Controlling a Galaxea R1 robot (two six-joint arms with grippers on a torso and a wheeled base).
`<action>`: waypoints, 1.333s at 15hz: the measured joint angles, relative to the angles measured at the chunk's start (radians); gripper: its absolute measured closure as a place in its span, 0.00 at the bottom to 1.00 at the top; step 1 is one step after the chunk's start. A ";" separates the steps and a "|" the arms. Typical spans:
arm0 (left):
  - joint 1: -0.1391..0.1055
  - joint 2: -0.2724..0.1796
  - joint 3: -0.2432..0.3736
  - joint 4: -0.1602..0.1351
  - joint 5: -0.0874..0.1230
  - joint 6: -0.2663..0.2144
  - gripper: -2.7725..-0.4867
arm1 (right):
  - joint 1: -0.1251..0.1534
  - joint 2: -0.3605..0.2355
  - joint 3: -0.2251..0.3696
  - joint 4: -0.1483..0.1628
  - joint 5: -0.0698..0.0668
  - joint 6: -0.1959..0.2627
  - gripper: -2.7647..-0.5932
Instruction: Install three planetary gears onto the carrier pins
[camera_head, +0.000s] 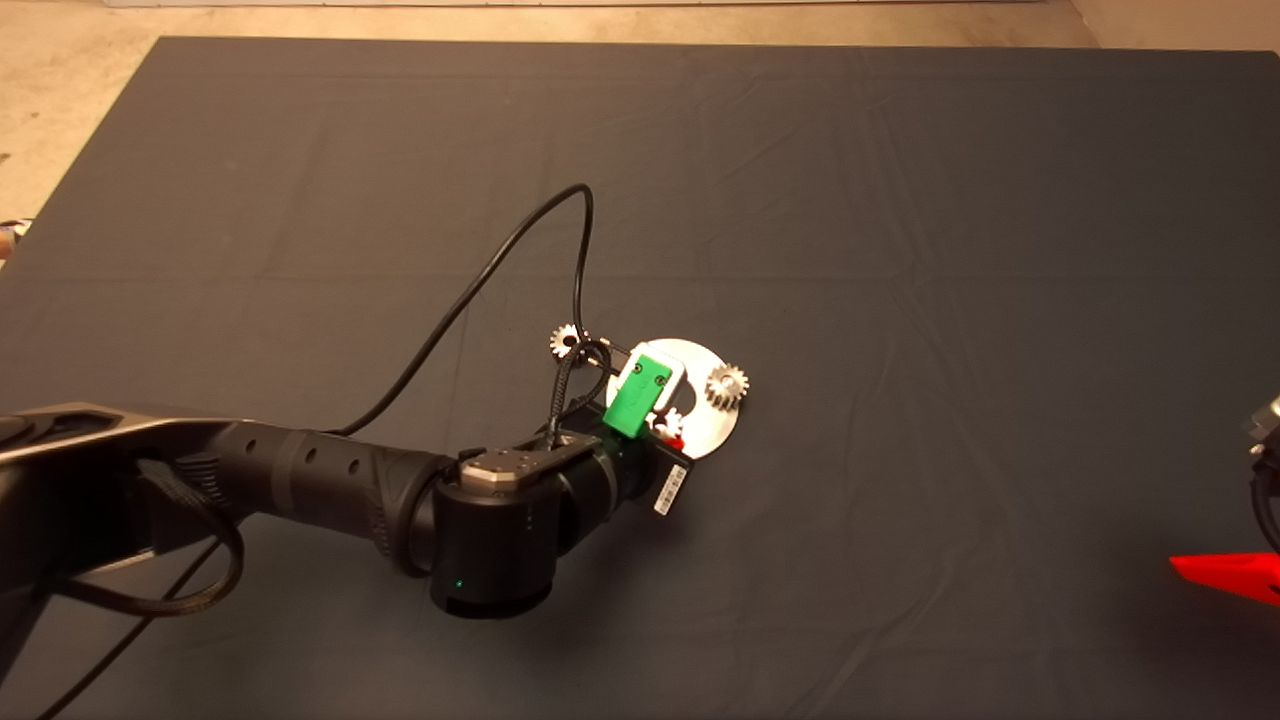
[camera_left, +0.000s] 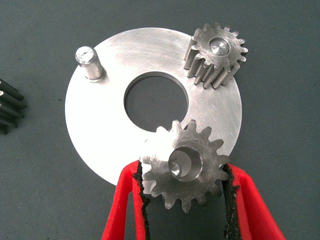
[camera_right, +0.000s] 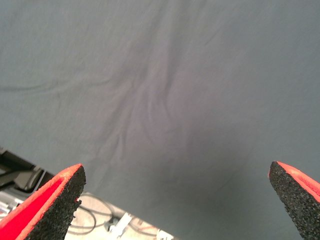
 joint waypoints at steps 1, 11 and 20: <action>0.000 0.000 0.000 0.000 0.000 0.000 0.95 | 0.003 0.000 0.000 0.000 0.000 0.000 0.01; 0.010 -0.039 0.036 -0.010 0.003 0.002 0.95 | 0.016 0.000 -0.001 0.000 -0.001 0.001 0.01; 0.008 -0.030 0.020 -0.006 -0.004 0.002 0.95 | 0.016 0.000 -0.001 0.000 -0.001 0.004 0.01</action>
